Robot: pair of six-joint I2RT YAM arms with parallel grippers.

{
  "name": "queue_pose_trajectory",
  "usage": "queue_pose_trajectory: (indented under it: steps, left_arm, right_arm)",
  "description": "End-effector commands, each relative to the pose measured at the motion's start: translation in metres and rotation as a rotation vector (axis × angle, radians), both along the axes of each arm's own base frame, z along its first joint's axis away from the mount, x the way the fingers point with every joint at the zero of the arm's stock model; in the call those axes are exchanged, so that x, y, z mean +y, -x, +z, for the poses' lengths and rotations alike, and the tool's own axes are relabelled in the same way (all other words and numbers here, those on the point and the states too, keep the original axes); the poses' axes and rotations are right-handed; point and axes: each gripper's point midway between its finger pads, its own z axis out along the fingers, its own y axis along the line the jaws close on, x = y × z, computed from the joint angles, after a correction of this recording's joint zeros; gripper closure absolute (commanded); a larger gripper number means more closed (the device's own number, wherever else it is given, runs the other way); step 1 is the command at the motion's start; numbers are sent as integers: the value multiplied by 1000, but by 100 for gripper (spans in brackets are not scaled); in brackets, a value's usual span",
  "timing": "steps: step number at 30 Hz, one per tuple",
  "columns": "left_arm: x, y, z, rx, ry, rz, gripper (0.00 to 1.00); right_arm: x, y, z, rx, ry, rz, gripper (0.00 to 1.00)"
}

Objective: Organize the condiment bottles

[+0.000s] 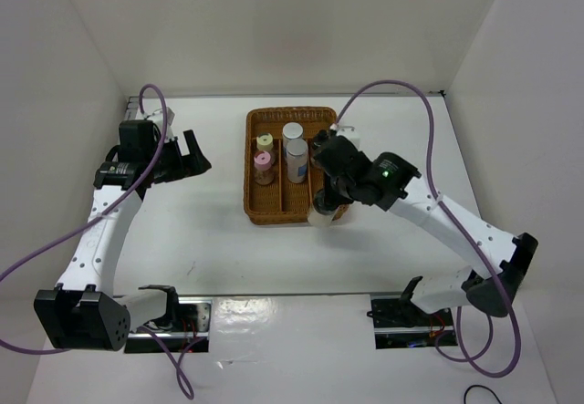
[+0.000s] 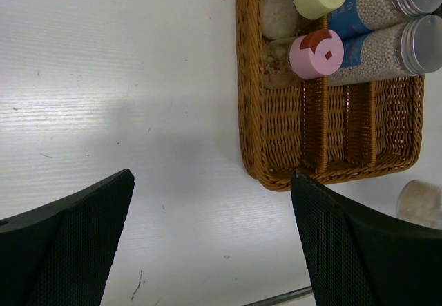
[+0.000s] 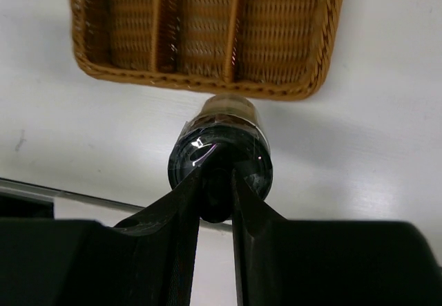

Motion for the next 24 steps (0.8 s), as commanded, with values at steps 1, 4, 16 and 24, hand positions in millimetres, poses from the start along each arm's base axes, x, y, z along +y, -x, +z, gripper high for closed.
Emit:
queue_pose_trajectory:
  steps: [1,4,16,24]
  left_arm:
    - [4,-4,10,-40,-17,3,0]
    - [4,-5,14,-49,-17,3,0]
    - [7,-3,19,-67,-30,19,0]
    - [13,-2,11,-48,-42,43,0]
  right_arm:
    - [2,-12,37,-84,11,18,100]
    - [-8,-35,45,-126,77,-16,100]
    - [-34,-130,45,-233,74,-99,100]
    - [-20,-156,41,-249,48,-85,100]
